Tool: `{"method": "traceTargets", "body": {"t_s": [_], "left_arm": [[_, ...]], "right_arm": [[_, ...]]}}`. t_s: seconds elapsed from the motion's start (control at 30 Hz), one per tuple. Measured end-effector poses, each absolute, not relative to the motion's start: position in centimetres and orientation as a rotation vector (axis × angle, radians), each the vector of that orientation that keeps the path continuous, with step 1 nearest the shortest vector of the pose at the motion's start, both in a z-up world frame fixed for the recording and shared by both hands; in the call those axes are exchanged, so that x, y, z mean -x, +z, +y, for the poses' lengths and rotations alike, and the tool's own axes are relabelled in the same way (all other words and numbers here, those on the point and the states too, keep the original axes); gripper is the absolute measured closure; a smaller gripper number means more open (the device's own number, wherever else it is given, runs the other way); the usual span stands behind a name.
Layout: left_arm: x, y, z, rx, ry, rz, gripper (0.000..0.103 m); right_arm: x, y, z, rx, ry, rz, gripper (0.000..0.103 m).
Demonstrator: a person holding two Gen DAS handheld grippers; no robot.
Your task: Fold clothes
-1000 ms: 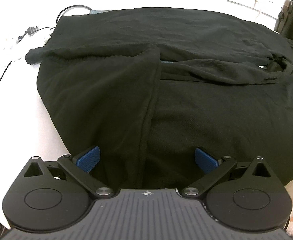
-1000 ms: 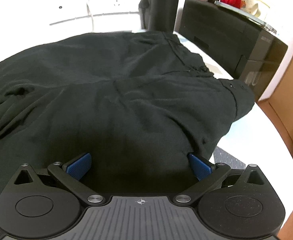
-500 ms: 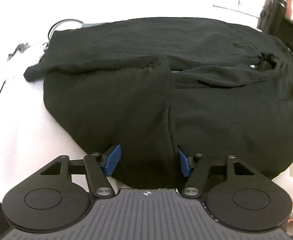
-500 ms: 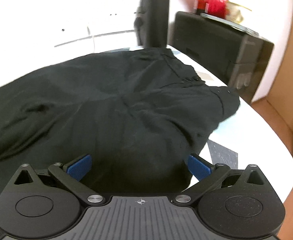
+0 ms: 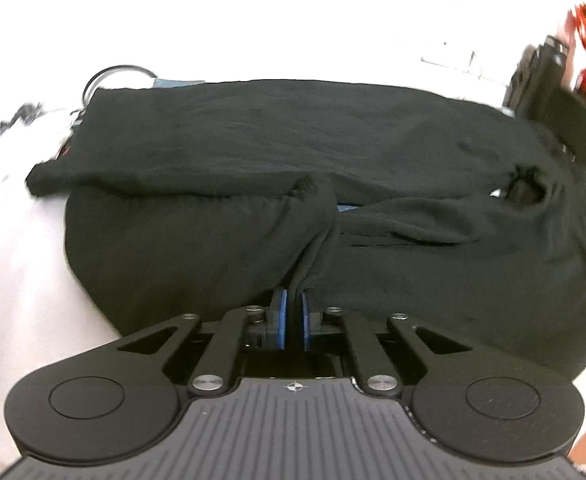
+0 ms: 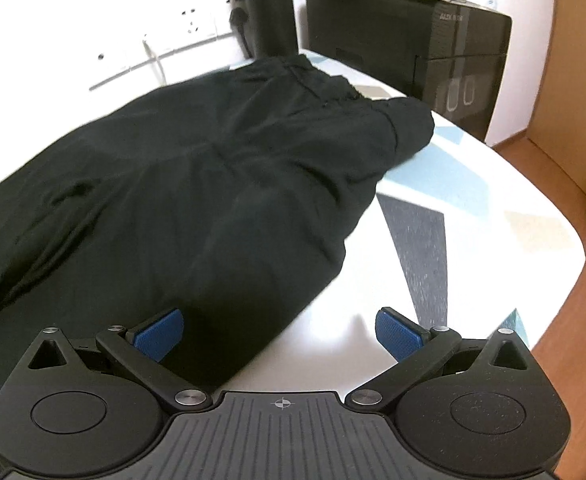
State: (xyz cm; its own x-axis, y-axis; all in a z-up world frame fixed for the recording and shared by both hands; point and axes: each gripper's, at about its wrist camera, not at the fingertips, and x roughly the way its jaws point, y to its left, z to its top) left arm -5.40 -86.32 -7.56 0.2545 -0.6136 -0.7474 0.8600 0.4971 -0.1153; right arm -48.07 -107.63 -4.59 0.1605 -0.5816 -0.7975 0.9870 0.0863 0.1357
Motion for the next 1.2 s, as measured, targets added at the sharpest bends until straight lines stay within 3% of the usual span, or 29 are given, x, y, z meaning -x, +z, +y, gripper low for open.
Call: {"method": "traceTargets", "body": {"t_s": [0.4,0.57,0.63,0.7,0.77,0.8,0.83,1.07,1.2], "left_arm": [[4.6,-6.8,-75.5,-0.145,-0.903,0.939,0.095],[4.8,-7.4,-76.4,-0.22,-0.909,0.91,0.075],[4.8,-7.7,-77.2,-0.24,-0.913,0.898,0.06],[4.8,-8.0,-78.1,-0.26,-0.917,0.887,0.059],[4.6,-8.3,-78.9,-0.269,-0.92,0.877,0.059],[4.4,-8.3,-79.1,-0.255,-0.922,0.876,0.065],[4.1,-8.2,-79.2,-0.241,-0.927,0.879,0.091],[2.8,-3.5,-75.6,-0.06,-0.978,0.826,0.095],[2.6,-3.3,-70.4,0.121,-0.908,0.897,0.095]], "right_arm": [[46.0,-5.5,-107.8,-0.838,-1.306,0.699,0.001],[45.6,-6.1,-107.9,-0.86,-1.312,0.707,0.001],[45.6,-6.2,-107.8,-0.868,-1.321,0.694,0.001],[45.6,-6.2,-107.6,-0.868,-1.324,0.688,0.001],[45.5,-6.3,-107.5,-0.866,-1.325,0.683,0.001],[45.5,-6.3,-107.5,-0.864,-1.325,0.681,0.001],[45.5,-6.4,-107.4,-0.862,-1.325,0.679,0.001],[45.0,-6.4,-107.6,-0.847,-1.33,0.714,0.001],[44.7,-6.4,-107.6,-0.832,-1.319,0.733,0.001]]}}
